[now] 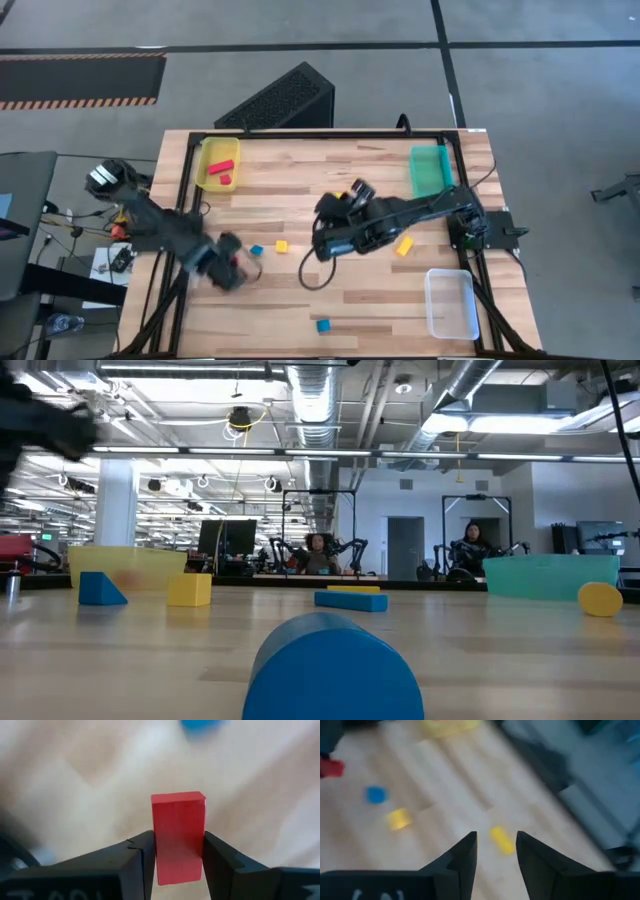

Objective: Sort & place blocks by color
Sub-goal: Put the red block into the yellow bin

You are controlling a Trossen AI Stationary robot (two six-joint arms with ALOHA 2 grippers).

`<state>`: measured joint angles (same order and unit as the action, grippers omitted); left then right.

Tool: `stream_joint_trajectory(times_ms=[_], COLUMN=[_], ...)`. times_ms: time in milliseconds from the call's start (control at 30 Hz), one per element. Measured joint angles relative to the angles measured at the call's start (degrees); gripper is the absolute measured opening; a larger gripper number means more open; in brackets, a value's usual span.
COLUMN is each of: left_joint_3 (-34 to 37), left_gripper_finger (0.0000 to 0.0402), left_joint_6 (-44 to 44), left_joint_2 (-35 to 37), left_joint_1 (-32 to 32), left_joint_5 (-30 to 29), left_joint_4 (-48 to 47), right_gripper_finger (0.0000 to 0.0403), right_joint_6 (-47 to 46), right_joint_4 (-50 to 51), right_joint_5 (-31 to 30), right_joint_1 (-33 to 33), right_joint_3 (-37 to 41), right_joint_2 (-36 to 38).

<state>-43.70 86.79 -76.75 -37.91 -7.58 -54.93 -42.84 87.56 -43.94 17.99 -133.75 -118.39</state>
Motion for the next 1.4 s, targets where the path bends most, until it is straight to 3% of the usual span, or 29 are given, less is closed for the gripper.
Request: stream_joint_trajectory(times_ms=[100, 267, 367, 567, 667, 833, 1133, 1267, 1400], left_joint_3=[0.0, -0.1, -1.0, -5.4, -6.2, -6.1, -6.1, -6.1, -6.1], left_gripper_finger=[0.0098, 0.0098, 0.0098, 0.0098, 0.0098, 0.0098, 0.0104, 0.0123, 0.0173], left_joint_6=[-8.5, -21.8, -28.4, -42.4, -47.5, -52.3, -56.2, -56.2, -56.1], left_joint_2=[5.0, 11.0, 13.2, 14.2, 13.3, 11.8, 8.3, 5.0, 2.5], left_joint_1=[9.2, 24.7, 33.1, 50.2, 59.1, 71.6, 86.2, 88.8, 89.5], left_joint_5=[-3.3, -5.4, -6.2, -8.8, -8.8, -8.8, -8.3, -6.3, -6.3], left_joint_4=[-3.3, -1.6, -1.1, -0.6, 0.2, -0.8, -0.3, 0.1, 0.7], right_gripper_finger=[0.0146, 0.0121, 0.0108, 0.0085, 0.0075, 0.0068, 0.0067, 0.0067, 0.0070], right_joint_6=[1.1, 7.8, 14.0, 23.2, 23.0, 25.8, 32.8, 35.8, 35.8], right_joint_4=[2.8, -3.6, -16.2, -49.0, -53.6, -52.5, -54.7, -56.6, -57.7], right_joint_5=[-5.2, -2.0, 7.5, 35.3, 40.0, 40.6, 42.7, 50.7, 60.0], right_joint_1=[-2.1, -8.8, -13.1, -20.9, -24.6, -29.9, -41.4, -47.2, -53.0], right_joint_3=[0.1, 9.1, 19.8, 41.5, 47.6, 53.9, 60.2, 60.3, 60.3], right_joint_2=[0.9, 3.8, 7.3, 14.9, 17.9, 24.6, 34.1, 34.0, 33.8])
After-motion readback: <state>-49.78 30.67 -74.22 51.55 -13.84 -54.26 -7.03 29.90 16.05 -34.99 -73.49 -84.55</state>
